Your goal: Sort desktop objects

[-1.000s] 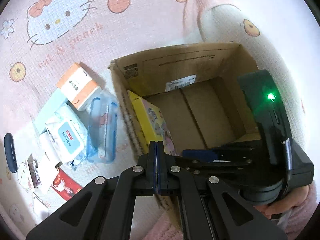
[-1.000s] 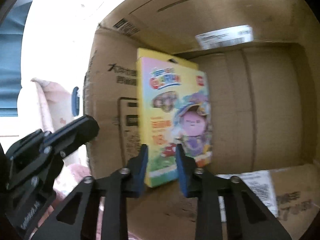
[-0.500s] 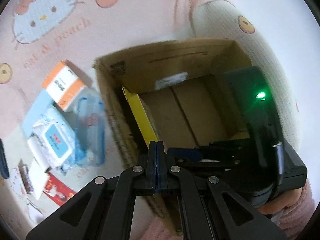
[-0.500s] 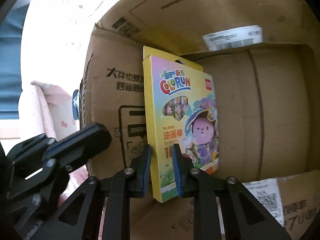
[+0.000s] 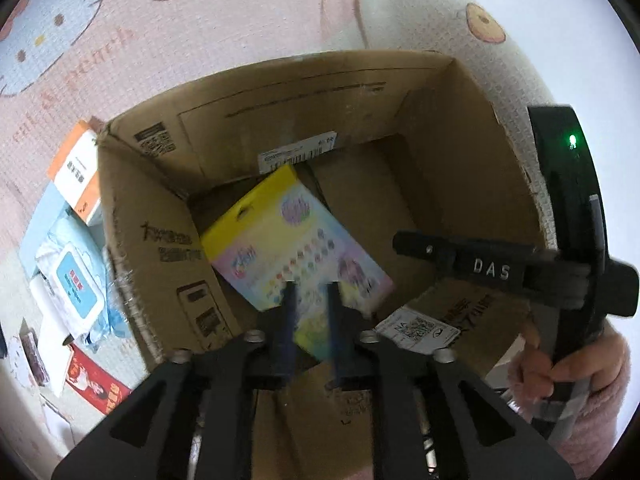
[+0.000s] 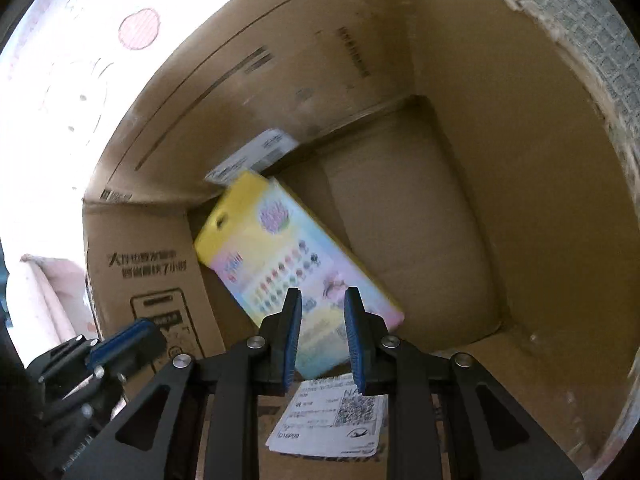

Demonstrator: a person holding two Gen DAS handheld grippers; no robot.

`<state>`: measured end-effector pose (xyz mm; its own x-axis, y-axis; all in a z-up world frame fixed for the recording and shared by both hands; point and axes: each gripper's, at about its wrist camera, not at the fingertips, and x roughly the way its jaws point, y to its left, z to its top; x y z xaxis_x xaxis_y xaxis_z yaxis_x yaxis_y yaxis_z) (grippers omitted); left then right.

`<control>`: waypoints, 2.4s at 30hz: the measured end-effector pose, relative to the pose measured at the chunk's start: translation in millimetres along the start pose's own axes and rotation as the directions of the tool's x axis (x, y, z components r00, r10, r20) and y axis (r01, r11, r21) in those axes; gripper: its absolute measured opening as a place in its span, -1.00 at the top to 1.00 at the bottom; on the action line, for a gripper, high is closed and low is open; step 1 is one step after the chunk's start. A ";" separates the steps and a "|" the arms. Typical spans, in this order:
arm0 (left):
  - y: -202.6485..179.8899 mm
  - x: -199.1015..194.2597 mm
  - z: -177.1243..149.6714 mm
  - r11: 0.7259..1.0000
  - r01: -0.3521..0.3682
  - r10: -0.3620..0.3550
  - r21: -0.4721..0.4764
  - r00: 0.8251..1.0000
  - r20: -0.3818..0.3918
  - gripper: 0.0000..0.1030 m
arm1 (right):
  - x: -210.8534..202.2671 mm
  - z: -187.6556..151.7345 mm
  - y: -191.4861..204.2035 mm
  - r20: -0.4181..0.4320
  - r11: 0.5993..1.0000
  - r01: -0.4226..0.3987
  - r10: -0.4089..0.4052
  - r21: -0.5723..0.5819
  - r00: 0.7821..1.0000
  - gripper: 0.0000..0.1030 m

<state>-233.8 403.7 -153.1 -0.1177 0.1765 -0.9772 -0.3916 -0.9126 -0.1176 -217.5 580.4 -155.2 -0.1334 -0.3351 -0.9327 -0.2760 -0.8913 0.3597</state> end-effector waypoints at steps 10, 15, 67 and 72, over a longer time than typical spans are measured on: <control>6.0 -1.9 1.0 1.000 -0.003 0.003 -0.012 0.999 0.036 0.31 | 61.2 23.2 33.1 -0.119 0.948 0.196 -0.231 -0.250 0.966 0.42; 15.1 -4.3 11.1 0.999 0.019 -0.018 -0.025 0.999 0.049 0.31 | 84.3 37.7 11.8 -0.238 0.985 0.147 -0.165 -0.089 0.957 0.42; 42.3 -90.8 -52.6 0.992 0.079 -0.097 0.101 0.979 0.180 -0.14 | -49.0 -88.3 90.3 0.183 0.991 0.114 -0.125 0.072 0.975 -0.33; 62.9 -111.3 -74.3 0.991 0.093 -0.112 0.094 0.967 0.229 -0.14 | -65.0 -109.6 123.1 0.287 0.986 0.165 -0.154 -0.012 0.945 -0.33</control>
<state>-177.5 299.2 -64.9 -0.2788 0.3576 -0.8913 -0.4853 -0.8533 -0.1905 -138.5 458.9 -53.2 -0.3567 -0.0916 -0.9297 -0.2824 -0.9380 0.2008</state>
